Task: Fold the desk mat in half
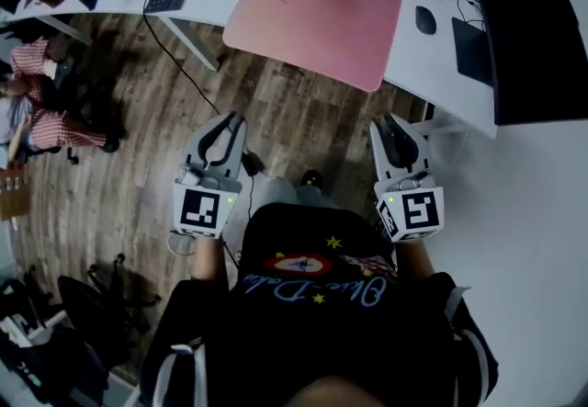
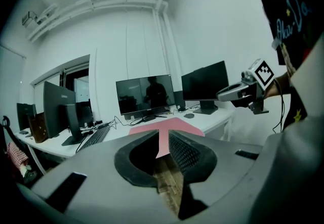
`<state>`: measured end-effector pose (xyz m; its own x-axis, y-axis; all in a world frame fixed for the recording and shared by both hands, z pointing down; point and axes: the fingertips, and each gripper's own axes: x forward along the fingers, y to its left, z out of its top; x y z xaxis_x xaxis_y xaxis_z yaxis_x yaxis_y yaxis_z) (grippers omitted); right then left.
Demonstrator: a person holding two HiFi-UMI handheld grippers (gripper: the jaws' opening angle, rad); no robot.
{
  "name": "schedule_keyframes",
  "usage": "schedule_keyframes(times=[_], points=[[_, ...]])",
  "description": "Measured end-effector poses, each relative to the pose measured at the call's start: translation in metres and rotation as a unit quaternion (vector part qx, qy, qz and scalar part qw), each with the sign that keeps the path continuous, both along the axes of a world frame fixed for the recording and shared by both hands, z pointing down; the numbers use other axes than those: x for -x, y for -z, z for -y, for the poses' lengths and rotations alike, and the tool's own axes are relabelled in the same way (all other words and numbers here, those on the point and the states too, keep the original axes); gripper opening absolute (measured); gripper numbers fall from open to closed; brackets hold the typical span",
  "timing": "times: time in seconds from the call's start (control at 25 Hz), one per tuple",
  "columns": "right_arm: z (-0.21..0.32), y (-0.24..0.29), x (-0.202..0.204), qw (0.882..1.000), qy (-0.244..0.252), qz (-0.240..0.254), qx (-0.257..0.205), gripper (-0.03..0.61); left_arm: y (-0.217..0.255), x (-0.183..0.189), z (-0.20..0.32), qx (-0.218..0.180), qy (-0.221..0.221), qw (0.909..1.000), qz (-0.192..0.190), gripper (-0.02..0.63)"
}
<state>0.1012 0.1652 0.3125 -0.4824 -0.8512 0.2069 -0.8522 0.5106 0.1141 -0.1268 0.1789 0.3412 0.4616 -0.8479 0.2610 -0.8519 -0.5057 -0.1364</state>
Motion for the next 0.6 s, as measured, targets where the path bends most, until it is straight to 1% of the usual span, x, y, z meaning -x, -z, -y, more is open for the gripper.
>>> schedule_keyframes(times=[0.08, 0.16, 0.2, 0.28, 0.32, 0.36, 0.4, 0.52, 0.6], points=[[0.011, -0.009, 0.003, 1.000, -0.010, -0.008, 0.011, 0.078, -0.009, 0.001, 0.018, 0.007, -0.012, 0.9995, 0.028, 0.066], [0.024, -0.017, 0.006, 0.999, -0.017, -0.027, 0.021, 0.078, -0.021, 0.003, 0.039, 0.003, -0.026, 0.9959, 0.086, 0.092], [0.031, -0.022, 0.007, 0.999, -0.022, -0.037, 0.026, 0.078, -0.029, 0.001, 0.049, 0.000, -0.037, 0.9916, 0.124, 0.111], [0.044, -0.032, 0.007, 0.997, -0.040, -0.050, 0.038, 0.087, -0.047, -0.006, 0.066, -0.005, -0.069, 0.9774, 0.200, 0.148], [0.051, -0.036, 0.007, 0.996, -0.050, -0.056, 0.044, 0.095, -0.055, -0.010, 0.073, -0.008, -0.088, 0.9691, 0.230, 0.175], [0.056, -0.041, 0.008, 0.995, -0.058, -0.063, 0.049, 0.099, -0.063, -0.015, 0.080, -0.011, -0.105, 0.9619, 0.252, 0.178], [0.063, -0.046, 0.009, 0.994, -0.063, -0.074, 0.053, 0.101, -0.069, -0.019, 0.088, -0.013, -0.120, 0.9572, 0.263, 0.177], [0.081, -0.068, 0.019, 0.991, -0.066, -0.101, 0.062, 0.120, -0.091, -0.025, 0.109, -0.010, -0.145, 0.9531, 0.265, 0.182], [0.088, -0.085, 0.026, 0.989, -0.070, -0.110, 0.075, 0.128, -0.111, -0.022, 0.118, -0.002, -0.155, 0.9471, 0.281, 0.190]])
